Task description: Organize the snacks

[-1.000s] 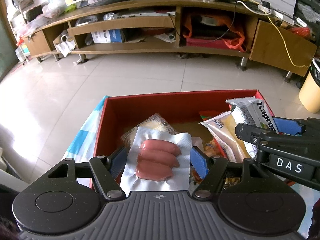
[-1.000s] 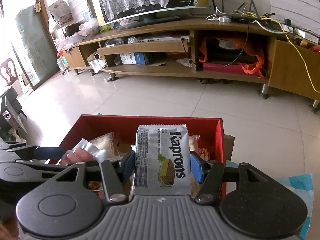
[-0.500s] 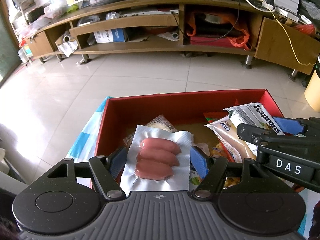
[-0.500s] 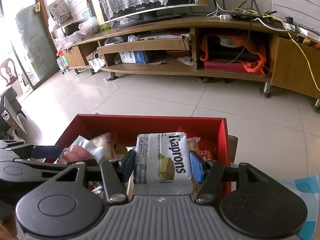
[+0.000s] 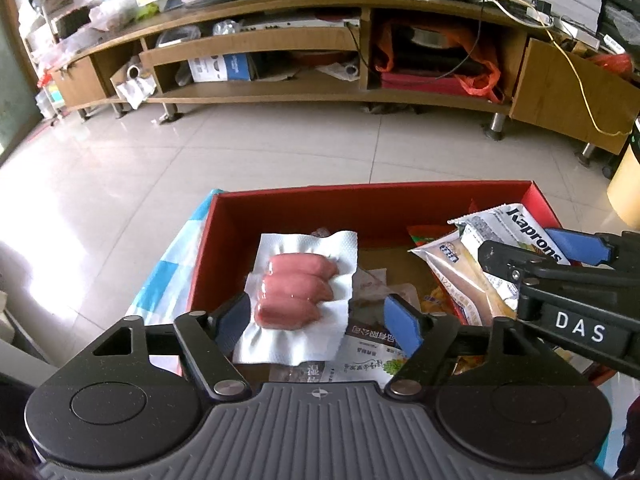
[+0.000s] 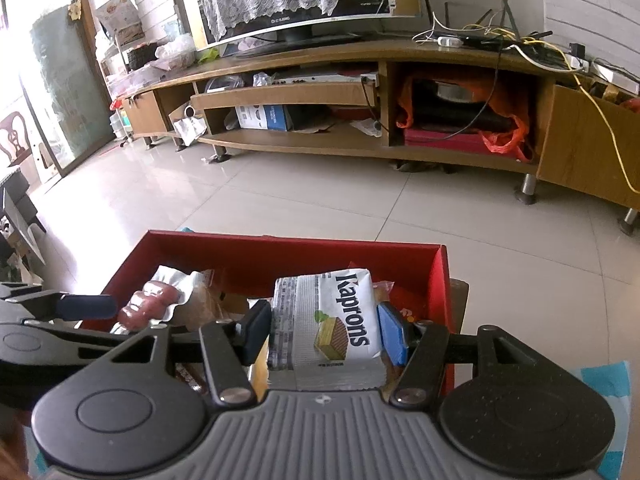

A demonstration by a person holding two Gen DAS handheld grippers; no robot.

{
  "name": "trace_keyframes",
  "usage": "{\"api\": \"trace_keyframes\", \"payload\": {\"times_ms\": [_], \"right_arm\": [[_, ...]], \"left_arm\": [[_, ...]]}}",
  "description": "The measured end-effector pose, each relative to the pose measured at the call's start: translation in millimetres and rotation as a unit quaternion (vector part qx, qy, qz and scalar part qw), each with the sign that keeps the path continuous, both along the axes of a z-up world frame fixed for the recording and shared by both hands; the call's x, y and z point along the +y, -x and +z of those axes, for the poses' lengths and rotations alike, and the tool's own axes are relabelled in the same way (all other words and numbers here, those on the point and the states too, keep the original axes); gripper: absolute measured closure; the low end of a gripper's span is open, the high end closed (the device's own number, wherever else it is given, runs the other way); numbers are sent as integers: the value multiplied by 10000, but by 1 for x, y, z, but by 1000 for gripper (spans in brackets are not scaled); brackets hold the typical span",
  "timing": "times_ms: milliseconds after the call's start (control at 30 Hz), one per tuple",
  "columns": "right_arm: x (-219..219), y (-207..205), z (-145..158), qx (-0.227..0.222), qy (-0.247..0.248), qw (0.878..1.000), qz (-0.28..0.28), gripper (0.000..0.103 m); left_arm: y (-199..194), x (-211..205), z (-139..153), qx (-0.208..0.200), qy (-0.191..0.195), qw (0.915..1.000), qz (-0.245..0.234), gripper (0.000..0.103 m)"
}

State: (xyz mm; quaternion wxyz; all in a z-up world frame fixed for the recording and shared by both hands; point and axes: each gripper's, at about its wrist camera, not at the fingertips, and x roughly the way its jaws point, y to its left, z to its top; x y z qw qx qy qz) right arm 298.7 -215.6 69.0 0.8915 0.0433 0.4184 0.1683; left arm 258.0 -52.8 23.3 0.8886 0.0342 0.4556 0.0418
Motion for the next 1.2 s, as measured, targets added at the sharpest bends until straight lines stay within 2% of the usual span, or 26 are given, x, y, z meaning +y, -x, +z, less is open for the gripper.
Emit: {"api": "trace_keyframes", "payload": {"times_ms": [100,467,633,1200], "right_arm": [[-2,2,5,-14,-26,10000,-24,45],[-6,11,20,59,-438,9990,-23,43],[-3,16,22,47,-349,9994,-21,43],[-8,49,41,-182,-195,9996,-106,37]], "left_arm": [[2,2,2,-2,81,10000,16,19],[10,8,14,-95,227,9996,122,17],[13,7,15,-102,163,9997,115,17],[40,5,26,-200,315,9993,41,15]]}}
